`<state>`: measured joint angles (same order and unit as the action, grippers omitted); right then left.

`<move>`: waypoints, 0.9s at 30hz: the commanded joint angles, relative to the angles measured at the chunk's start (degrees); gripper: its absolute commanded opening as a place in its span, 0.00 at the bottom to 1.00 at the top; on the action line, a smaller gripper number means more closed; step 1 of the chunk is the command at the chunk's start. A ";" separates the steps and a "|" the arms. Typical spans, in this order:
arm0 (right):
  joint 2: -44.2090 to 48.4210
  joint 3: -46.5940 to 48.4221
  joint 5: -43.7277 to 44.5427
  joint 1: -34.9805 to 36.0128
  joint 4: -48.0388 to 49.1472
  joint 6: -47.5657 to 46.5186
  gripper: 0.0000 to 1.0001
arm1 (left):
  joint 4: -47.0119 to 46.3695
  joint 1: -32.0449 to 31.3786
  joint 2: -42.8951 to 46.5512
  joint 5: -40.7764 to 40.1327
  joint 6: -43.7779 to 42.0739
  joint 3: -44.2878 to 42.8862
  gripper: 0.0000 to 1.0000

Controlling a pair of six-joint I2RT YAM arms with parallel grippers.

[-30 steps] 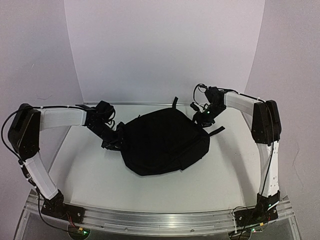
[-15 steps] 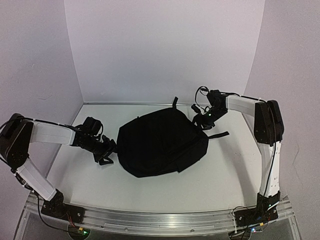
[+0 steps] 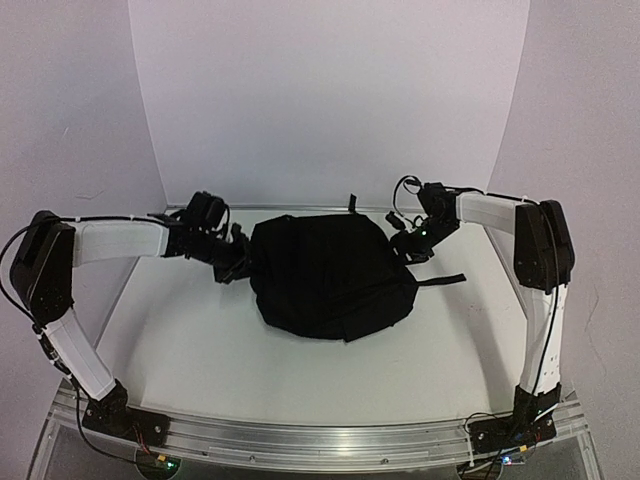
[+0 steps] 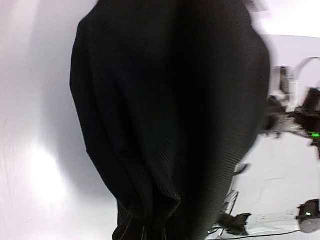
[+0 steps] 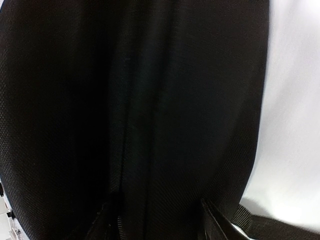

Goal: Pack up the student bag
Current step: Adjust the student bag at the center of the board.

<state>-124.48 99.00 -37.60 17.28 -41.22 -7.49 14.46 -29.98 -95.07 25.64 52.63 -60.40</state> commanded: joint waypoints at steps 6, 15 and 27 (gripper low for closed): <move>0.88 0.93 0.50 -3.41 -7.09 -1.21 0.73 | -10.91 -4.11 -5.21 4.75 -9.85 -47.86 0.00; 0.55 2.61 -0.05 -5.55 -8.66 -1.64 0.77 | -9.46 -8.02 -25.70 14.73 -5.76 -84.27 0.00; -0.02 2.87 0.00 -5.59 -8.56 -0.42 0.77 | -11.54 -8.99 -36.96 13.81 1.03 -96.79 0.00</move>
<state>-124.31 99.76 -37.35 11.55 -48.95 -8.30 15.04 -37.01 -124.62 35.44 50.90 -134.96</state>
